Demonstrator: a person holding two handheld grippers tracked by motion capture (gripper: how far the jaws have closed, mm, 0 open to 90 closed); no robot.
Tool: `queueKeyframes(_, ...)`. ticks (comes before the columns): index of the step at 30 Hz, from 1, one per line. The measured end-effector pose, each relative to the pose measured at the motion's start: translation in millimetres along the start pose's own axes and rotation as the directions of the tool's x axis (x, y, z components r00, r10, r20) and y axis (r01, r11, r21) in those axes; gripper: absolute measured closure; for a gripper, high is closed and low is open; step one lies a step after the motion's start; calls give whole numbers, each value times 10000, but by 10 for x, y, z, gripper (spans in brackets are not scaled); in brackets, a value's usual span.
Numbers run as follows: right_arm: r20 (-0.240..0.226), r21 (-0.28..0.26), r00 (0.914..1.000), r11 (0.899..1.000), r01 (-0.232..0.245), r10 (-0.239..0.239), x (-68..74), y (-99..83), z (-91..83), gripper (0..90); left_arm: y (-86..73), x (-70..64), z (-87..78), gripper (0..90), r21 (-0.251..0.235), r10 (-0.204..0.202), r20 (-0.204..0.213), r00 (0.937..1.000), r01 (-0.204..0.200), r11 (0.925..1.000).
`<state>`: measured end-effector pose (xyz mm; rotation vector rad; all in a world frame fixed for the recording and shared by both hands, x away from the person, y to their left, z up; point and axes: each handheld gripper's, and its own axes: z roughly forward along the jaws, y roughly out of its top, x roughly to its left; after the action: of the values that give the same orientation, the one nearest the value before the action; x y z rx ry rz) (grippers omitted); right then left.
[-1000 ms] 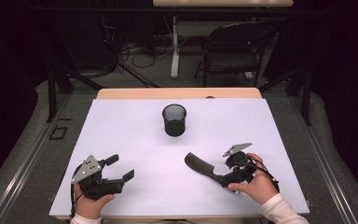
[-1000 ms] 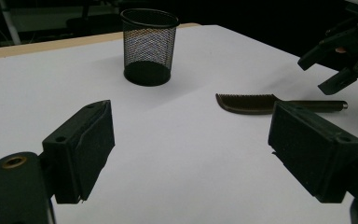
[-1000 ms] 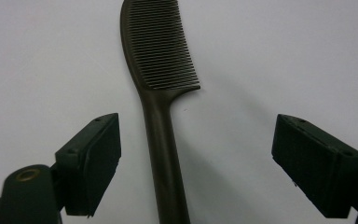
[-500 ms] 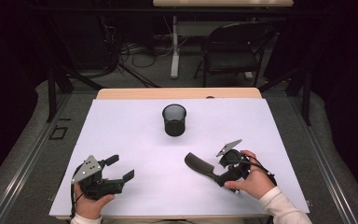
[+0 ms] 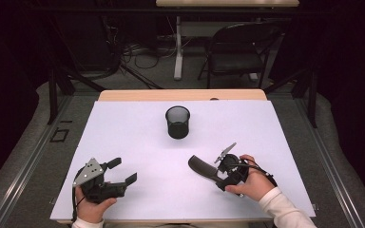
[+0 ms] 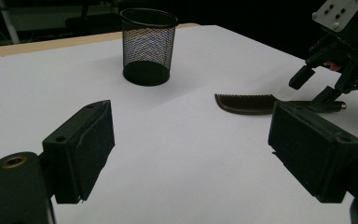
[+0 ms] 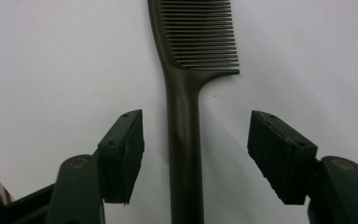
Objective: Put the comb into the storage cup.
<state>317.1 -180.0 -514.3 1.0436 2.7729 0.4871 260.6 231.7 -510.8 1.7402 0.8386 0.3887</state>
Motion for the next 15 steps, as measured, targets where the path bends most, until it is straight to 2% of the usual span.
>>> queueKeyframes(5,120,230,9998,9996,147,-150,15,2,19,407,0,-1,1,145,-1,10,5,10000,-10,10000)
queueKeyframes(15,255,219,9994,9995,216,-222,5,-7,46,429,-1,-3,3,145,0,-8,-26,10000,8,10000)
